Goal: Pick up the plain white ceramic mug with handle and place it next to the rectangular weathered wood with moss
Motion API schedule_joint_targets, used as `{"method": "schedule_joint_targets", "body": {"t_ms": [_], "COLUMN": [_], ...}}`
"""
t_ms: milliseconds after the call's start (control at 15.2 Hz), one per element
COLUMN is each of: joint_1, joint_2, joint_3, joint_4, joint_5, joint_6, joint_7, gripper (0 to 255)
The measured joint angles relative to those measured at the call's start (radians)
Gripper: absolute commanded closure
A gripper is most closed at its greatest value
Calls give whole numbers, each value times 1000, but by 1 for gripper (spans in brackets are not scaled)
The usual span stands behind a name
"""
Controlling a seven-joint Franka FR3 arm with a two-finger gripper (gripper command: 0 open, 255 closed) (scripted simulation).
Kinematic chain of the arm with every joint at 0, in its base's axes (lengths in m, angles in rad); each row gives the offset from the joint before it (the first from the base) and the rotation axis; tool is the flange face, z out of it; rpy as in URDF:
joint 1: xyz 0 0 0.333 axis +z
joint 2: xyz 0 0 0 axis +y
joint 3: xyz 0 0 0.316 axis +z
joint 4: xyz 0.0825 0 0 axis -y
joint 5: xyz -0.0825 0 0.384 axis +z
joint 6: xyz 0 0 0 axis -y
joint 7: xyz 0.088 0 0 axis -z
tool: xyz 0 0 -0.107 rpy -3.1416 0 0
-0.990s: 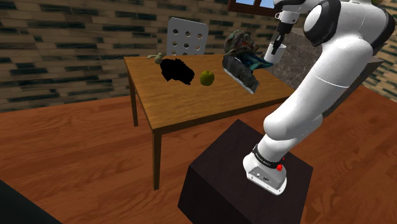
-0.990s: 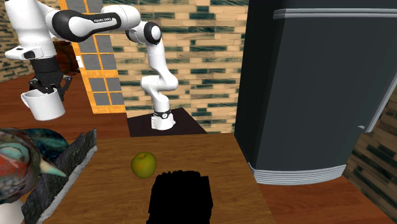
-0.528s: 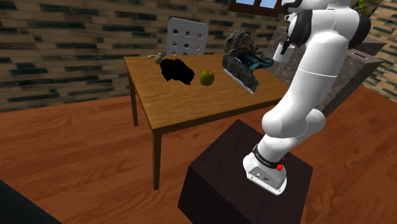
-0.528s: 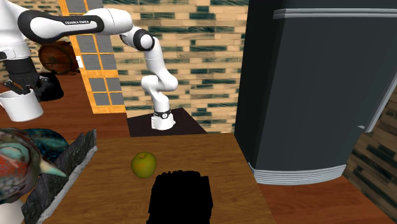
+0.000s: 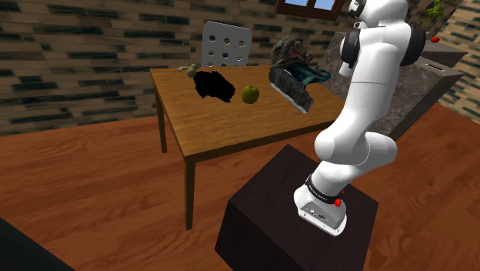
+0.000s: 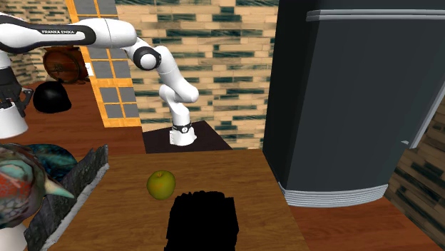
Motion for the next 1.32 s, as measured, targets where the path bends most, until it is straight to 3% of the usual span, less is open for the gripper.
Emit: {"method": "schedule_joint_targets", "body": {"t_ms": [1320], "joint_1": [56], "joint_2": [-16], "joint_3": [6], "joint_4": [-299], "joint_5": [-3], "joint_6": [277], "joint_7": [-6], "gripper": [255]}}
